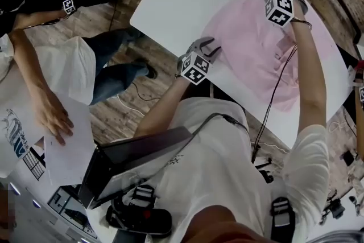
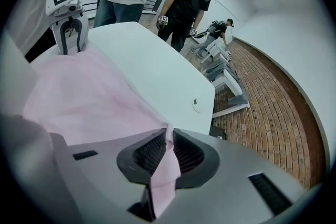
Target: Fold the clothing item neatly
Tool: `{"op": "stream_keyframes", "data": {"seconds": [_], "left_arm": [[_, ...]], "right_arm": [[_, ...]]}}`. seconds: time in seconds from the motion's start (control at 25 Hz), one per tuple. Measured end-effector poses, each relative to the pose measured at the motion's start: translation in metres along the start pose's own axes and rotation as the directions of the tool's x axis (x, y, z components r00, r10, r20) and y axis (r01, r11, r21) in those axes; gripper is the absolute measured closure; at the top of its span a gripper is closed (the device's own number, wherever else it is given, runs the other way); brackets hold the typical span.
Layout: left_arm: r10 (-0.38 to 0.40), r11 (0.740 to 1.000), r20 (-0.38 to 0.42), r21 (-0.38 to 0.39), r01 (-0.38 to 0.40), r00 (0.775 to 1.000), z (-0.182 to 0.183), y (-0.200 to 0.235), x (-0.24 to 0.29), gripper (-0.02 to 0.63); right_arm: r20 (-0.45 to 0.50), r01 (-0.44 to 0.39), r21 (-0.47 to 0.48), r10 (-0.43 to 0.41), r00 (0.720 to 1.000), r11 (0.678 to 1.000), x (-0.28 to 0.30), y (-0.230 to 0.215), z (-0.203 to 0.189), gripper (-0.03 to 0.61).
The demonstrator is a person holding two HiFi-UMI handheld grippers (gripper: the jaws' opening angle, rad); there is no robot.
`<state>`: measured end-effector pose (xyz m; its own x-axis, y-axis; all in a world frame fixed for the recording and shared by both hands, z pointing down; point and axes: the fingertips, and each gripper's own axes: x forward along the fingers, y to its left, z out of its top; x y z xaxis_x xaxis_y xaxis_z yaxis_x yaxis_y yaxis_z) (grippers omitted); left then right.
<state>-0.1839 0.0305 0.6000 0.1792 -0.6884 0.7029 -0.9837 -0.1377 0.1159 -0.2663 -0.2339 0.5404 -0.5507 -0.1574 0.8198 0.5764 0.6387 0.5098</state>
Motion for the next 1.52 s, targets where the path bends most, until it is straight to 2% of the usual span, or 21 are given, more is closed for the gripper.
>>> {"op": "stream_keyframes", "data": {"seconds": [0.2, 0.48, 0.6, 0.68, 0.8, 0.96, 1.04, 1.16, 1.24, 1.36, 1.44, 1.52], "left_arm": [[-0.006, 1.0, 0.001, -0.012, 0.006, 1.0, -0.014, 0.0, 0.0, 0.48], [-0.003, 1.0, -0.009, -0.026, 0.003, 1.0, -0.005, -0.006, 0.003, 0.48], [-0.016, 0.999, -0.002, -0.041, 0.016, 1.0, -0.003, -0.008, 0.0, 0.48], [-0.011, 0.998, 0.008, -0.056, 0.012, 1.0, -0.002, -0.001, -0.006, 0.48], [-0.003, 0.998, 0.029, -0.063, 0.005, 1.0, 0.002, 0.006, -0.016, 0.48], [-0.015, 1.0, 0.076, -0.012, 0.016, 0.997, 0.022, 0.007, -0.026, 0.48], [-0.019, 1.0, 0.095, 0.001, 0.019, 0.995, 0.03, 0.007, -0.027, 0.501], [-0.026, 0.999, 0.119, 0.025, 0.023, 0.993, 0.043, 0.009, -0.024, 0.543], [-0.033, 0.999, 0.131, 0.045, 0.027, 0.991, 0.051, 0.009, -0.021, 0.583], [-0.057, 0.996, 0.145, 0.077, 0.046, 0.988, 0.066, 0.003, -0.017, 0.601], [-0.078, 0.993, 0.147, 0.094, 0.065, 0.986, 0.074, -0.005, -0.014, 0.612], [-0.105, 0.99, 0.147, 0.109, 0.089, 0.984, 0.082, -0.013, -0.009, 0.612]], "right_arm": [[0.016, 0.002, -0.063, -0.001, 1.0, 0.998, 0.027, 0.002, 0.013, 0.532], [0.029, 0.007, -0.111, -0.003, 1.0, 0.994, 0.059, -0.005, 0.029, 0.532], [0.013, -0.013, -0.052, 0.014, 1.0, 0.999, 0.063, 0.002, 0.026, 0.528], [0.023, -0.025, 0.011, 0.025, 0.999, 1.0, 0.062, 0.002, 0.03, 0.454], [0.07, -0.02, 0.136, 0.01, 0.997, 0.991, 0.046, -0.007, 0.032, 0.44], [0.166, -0.025, 0.344, -0.035, 0.985, 0.939, 0.007, -0.008, 0.023, 0.44], [0.195, -0.029, 0.414, -0.057, 0.979, 0.91, -0.011, 0.0, 0.014, 0.441], [0.204, -0.028, 0.471, -0.078, 0.976, 0.882, -0.034, 0.016, -0.001, 0.443], [0.208, -0.018, 0.491, -0.097, 0.973, 0.871, -0.049, 0.025, -0.006, 0.487], [0.224, 0.008, 0.54, -0.153, 0.963, 0.842, -0.078, 0.035, -0.01, 0.547], [0.241, 0.015, 0.608, -0.203, 0.949, 0.794, -0.102, 0.046, -0.014, 0.574], [0.248, 0.01, 0.685, -0.247, 0.937, 0.728, -0.124, 0.062, -0.02, 0.574]]}}
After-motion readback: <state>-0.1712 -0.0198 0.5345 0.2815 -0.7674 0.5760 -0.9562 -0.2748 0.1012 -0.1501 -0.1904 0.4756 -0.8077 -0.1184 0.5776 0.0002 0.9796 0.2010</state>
